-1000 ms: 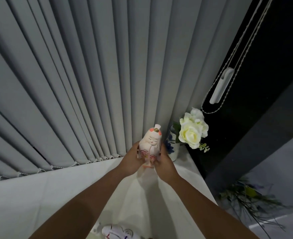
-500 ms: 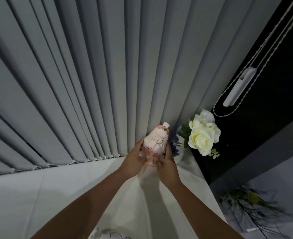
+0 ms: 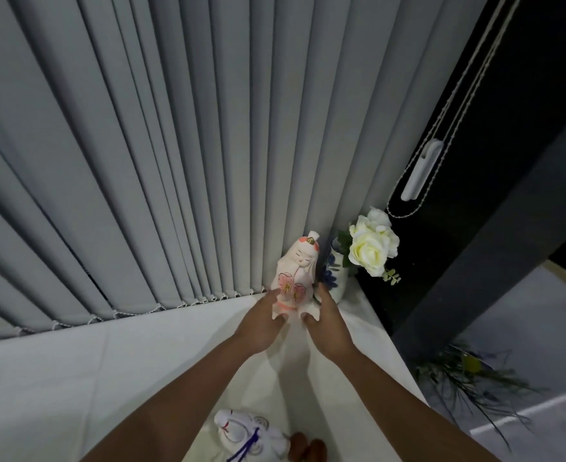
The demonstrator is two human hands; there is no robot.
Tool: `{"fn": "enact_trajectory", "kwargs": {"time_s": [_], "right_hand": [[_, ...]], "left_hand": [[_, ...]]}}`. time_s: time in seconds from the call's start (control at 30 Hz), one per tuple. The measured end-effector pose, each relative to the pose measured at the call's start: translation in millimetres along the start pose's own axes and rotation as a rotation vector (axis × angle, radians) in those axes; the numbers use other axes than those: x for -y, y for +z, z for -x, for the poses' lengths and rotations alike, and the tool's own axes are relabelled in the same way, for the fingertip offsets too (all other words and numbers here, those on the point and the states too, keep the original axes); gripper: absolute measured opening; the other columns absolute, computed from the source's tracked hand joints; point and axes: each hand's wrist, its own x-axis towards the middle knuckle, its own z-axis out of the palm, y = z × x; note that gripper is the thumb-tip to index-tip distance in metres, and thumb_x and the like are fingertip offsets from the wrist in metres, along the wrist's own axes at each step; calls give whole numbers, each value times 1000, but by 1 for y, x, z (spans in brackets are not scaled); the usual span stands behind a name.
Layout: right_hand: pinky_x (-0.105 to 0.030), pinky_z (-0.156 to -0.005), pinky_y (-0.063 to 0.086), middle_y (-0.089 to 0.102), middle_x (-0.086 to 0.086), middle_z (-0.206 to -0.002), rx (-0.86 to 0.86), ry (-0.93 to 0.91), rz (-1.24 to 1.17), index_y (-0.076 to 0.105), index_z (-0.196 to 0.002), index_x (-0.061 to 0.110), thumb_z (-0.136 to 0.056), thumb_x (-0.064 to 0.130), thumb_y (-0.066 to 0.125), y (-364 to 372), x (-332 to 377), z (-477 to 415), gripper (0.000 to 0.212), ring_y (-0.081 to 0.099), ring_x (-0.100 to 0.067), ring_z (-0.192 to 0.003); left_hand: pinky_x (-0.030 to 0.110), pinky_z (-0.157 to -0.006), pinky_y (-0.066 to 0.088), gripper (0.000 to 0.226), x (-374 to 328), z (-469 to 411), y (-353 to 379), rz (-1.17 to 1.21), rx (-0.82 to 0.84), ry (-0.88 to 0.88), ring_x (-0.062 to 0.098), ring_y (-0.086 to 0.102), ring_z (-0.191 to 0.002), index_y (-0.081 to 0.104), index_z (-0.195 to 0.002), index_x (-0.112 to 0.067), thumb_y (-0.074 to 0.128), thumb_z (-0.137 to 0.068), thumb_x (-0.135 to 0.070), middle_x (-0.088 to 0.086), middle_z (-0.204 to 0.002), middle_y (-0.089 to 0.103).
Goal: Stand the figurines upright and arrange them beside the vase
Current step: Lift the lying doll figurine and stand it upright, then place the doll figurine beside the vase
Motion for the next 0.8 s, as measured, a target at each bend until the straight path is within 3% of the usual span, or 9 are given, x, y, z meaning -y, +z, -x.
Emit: {"fn": "enact_trajectory", "kwargs": {"time_s": [0.1,0.3,0.47,0.53,0.63,0.73,0.8], "right_hand": [[-38,-115,30,38,-2,-149,18,33,46,31,-144,17,-89,4,57,-17,8,39,62,36,-19,-136],[-14,-98,28,48,3,-126,106,55,171,54,-126,15,-88,-1,53,-34,4,122,41,44,-10,-121],[-15,-92,38,52,7,-121,191,132,221,57,-118,22,-84,3,54,-16,-19,171,39,50,-7,-109],[-13,-85,45,55,6,-123,217,134,215,57,-117,23,-85,6,53,-7,-22,185,36,52,-3,-103],[-6,-85,40,61,8,-110,161,94,272,61,-107,23,-90,6,50,6,-22,198,26,51,8,-91],[-18,-94,41,64,-3,-114,74,151,339,58,-119,15,-90,12,48,21,-26,204,30,54,-7,-96],[-21,-83,43,66,-6,-104,48,164,398,63,-104,17,-88,10,45,28,-28,206,25,60,-16,-94]], "left_hand": [[29,-105,37,56,0,33,-4,-134,85,-37,25,46,-130,32,-145,-20,55,-94,-26,8,-144,46],[27,-101,42,62,1,105,-4,-174,266,-33,19,48,-126,37,-141,-26,65,-87,-35,3,-142,47],[28,-105,41,81,9,140,17,-374,402,-3,15,47,-129,35,-143,-27,74,-74,-43,-2,-147,44],[36,-108,37,74,9,147,28,-540,399,73,19,46,-131,41,-138,-29,68,-72,-46,-2,-144,49],[44,-107,33,57,13,154,42,-733,365,185,25,50,-126,48,-130,-26,59,-77,-40,1,-133,57],[44,-105,32,38,20,158,52,-834,324,271,29,54,-117,55,-118,-22,51,-81,-29,4,-120,64],[41,-92,37,22,26,158,58,-881,251,364,31,59,-102,57,-100,-21,47,-82,-27,5,-103,69]]}}
